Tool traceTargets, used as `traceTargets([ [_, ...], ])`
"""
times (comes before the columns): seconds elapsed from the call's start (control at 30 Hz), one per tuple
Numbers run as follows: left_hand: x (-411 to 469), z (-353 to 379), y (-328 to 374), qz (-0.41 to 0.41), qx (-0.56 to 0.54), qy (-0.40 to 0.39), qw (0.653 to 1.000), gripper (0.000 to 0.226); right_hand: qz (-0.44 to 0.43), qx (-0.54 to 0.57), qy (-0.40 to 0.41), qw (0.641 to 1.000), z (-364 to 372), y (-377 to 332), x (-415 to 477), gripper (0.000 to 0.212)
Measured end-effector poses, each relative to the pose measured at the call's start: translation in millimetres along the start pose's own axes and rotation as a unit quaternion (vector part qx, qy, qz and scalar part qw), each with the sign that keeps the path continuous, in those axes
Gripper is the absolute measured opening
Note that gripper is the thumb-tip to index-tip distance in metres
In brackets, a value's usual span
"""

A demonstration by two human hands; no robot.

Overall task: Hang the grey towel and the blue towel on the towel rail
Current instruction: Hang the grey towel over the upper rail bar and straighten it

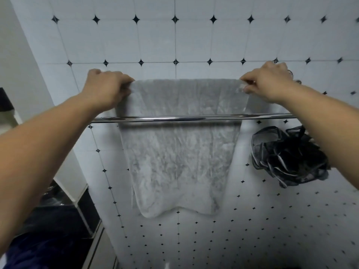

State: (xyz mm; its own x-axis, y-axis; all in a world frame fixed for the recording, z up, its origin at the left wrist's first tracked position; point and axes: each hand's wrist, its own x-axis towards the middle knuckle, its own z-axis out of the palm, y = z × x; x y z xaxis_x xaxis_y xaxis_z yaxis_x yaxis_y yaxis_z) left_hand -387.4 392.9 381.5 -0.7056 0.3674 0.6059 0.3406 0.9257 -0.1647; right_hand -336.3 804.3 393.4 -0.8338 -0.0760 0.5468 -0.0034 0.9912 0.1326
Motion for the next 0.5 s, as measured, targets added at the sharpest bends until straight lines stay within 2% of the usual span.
traceTargets([
  [0.1, -2.0, 4.6, -10.7, 0.0, 0.012, 0.021, 1.0, 0.025, 0.015, -0.08, 0.011, 0.997, 4.5, 1.8, -4.0, 0.015],
  [0.17, -0.4, 4.6, -10.2, 0.002, 0.009, 0.024, 1.0, 0.025, 0.034, -0.081, 0.031, 0.996, 7.7, -2.8, -7.0, 0.022],
  [0.23, -7.3, 3.1, -4.8, -0.004, -0.006, 0.066, 0.998, 0.031, 0.075, -0.012, 0.11, 0.991, 6.6, -12.1, -19.3, 0.027],
  [0.3, -33.6, 1.0, 5.7, 0.002, -0.062, 0.186, 0.98, 0.033, 0.122, 0.125, 0.212, 0.962, 9.5, -25.3, -49.6, 0.024],
  [0.33, -55.2, 3.1, 13.3, 0.009, -0.102, 0.245, 0.964, 0.03, 0.13, 0.188, 0.236, 0.945, 17.5, -34.8, -70.3, 0.019],
  [0.37, -80.9, 11.1, 21.4, 0.011, -0.143, 0.273, 0.951, 0.024, 0.137, 0.236, 0.227, 0.935, 30.3, -46.6, -92.8, 0.016],
  [0.4, -108.7, 23.0, 30.6, 0.003, -0.183, 0.269, 0.946, 0.02, 0.155, 0.273, 0.179, 0.932, 46.7, -57.9, -113.4, 0.015],
  [0.43, -134.7, 37.9, 38.9, -0.023, -0.22, 0.235, 0.947, 0.019, 0.183, 0.302, 0.099, 0.93, 64.5, -67.5, -128.3, 0.019],
  [0.5, -170.6, 72.1, 49.0, -0.119, -0.26, 0.108, 0.952, 0.018, 0.237, 0.337, -0.059, 0.909, 99.5, -75.4, -141.0, 0.04],
])
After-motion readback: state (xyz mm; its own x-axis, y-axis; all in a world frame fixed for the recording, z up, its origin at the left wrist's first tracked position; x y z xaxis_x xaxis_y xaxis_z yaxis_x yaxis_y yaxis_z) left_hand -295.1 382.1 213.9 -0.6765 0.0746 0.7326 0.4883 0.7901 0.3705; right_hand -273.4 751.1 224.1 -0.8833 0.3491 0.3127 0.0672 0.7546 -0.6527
